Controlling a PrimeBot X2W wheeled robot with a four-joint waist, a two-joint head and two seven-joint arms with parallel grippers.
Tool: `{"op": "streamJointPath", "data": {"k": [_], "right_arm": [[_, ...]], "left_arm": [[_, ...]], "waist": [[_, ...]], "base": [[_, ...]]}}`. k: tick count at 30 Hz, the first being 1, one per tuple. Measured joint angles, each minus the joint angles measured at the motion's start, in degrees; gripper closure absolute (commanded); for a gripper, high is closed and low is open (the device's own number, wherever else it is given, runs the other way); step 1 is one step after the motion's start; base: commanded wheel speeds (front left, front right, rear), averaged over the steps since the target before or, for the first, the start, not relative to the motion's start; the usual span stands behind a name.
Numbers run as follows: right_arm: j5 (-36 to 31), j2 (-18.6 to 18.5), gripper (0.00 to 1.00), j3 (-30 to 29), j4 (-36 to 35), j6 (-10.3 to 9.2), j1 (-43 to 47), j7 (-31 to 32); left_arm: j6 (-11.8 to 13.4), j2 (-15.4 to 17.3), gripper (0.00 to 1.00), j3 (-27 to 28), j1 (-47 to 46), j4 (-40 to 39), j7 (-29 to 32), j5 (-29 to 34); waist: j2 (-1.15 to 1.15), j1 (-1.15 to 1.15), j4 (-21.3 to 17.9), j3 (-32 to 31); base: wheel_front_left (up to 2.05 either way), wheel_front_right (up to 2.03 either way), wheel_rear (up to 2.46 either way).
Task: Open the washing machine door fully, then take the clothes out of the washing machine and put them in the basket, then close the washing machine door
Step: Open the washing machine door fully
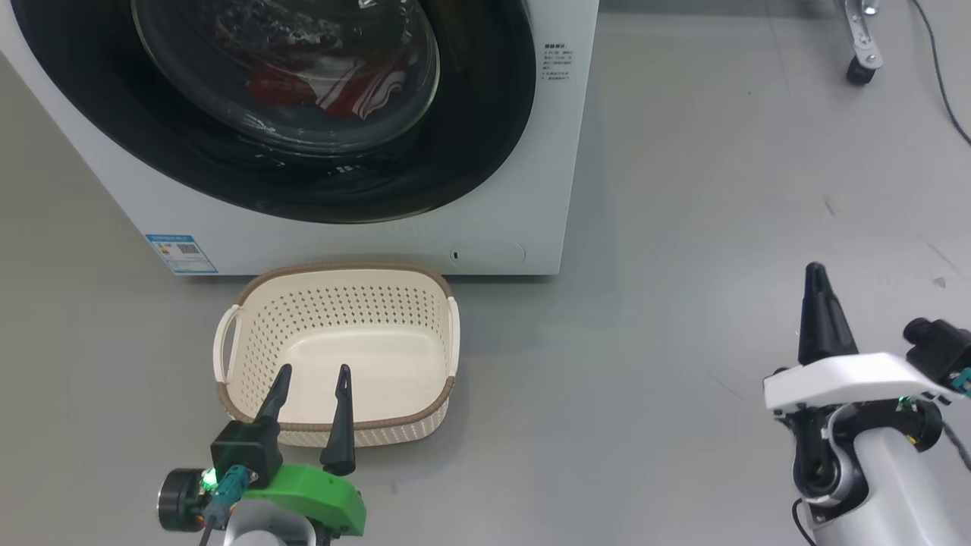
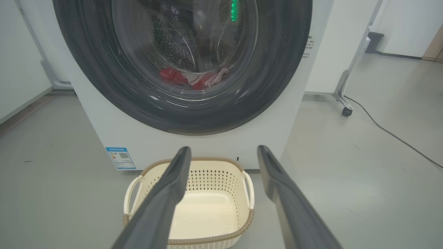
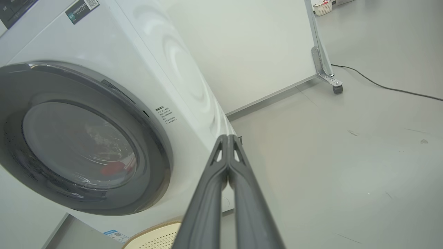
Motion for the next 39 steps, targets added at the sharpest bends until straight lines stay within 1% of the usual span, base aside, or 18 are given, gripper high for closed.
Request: {"op": "streamJointPath", "data": {"k": [4, 8, 12, 16, 20, 22, 23, 27, 28, 36, 39], "right_arm": [[5.89, 0.48, 1.0, -3.42, -1.14, 1.78, -2.92, 1.08], [11.8, 0.42, 1.0, -6.61, -1.43, 3.36, -6.27, 3.44], [19.17, 0.59, 1.0, -9.47, -1.69, 3.85, -10.0, 7.14], [25.35, 0.91, 1.0, -11.98, -1.96, 3.74, -15.36, 10.82], [30.63, 0.7, 1.0, -14.3, -1.98, 3.05, -20.1, 14.49], [32.03, 0.3, 1.0, -15.12, -1.98, 2.13, -22.37, 15.85], [31.98, -1.27, 1.0, -15.26, -1.97, 1.29, -24.67, 17.14], [32.43, -3.47, 1.0, -16.05, -1.82, -0.29, -29.07, 19.45], [32.55, -3.7, 1.0, -16.17, -1.72, -0.45, -30.09, 20.0], [35.1, -5.48, 1.0, -17.0, -0.42, -3.8, -38.17, 23.64], [35.59, -6.04, 1.0, -16.97, 0.48, -4.37, -40.97, 24.95]], "left_arm": [[0.0, 0.0, 0.0, -0.68, -1.52, -0.63, 0.0, 0.0], [0.0, -0.01, 0.0, -1.97, -2.96, -1.03, 0.0, 0.0], [0.0, 0.0, 0.0, -2.14, -3.85, -1.78, 0.0, -0.02], [0.0, -0.01, 0.0, -2.76, -5.18, -3.2, 0.0, -0.31], [-0.01, -0.01, 0.0, -3.76, -6.75, -4.75, -0.07, -1.23], [-0.01, -0.02, 0.0, -4.26, -7.17, -5.16, -0.07, -1.32], [-0.01, -0.02, 0.0, -4.63, -7.44, -5.55, -0.07, -1.81], [-0.01, -0.03, 0.0, -5.39, -7.94, -6.08, -0.07, -2.35], [-0.01, -0.03, 0.0, -5.52, -8.09, -6.22, -0.07, -2.78], [-0.01, -0.07, 0.0, -6.52, -10.12, -7.88, -0.07, -4.83], [-0.01, -0.1, 0.0, -7.44, -10.27, -8.05, -0.07, -5.75]], "waist": [[0.0, 0.0, 0.83, 2.11], [0.0, 0.0, 1.98, 4.31], [0.0, 0.0, 3.41, 6.46], [0.0, 0.0, 4.84, 8.87], [0.0, 0.0, 6.52, 11.17], [0.0, 0.0, 7.51, 12.22], [0.0, 0.0, 8.47, 13.3], [0.0, 0.0, 10.31, 15.49], [0.0, 0.0, 10.74, 16.04], [0.0, 0.0, 14.07, 20.19], [0.0, 0.0, 15.19, 21.61]], "base": [[0.0, 0.0, 0.0], [0.0, 0.0, 0.0], [0.0, 0.0, 0.0], [0.0, 0.0, 0.0], [0.0, 0.0, 0.0], [0.0, 0.0, 0.0], [0.0, 0.0, 0.0], [0.0, 0.0, 0.0], [0.0, 0.0, 0.0], [0.0, 0.0, 0.0], [0.0, 0.0, 0.0]]}}
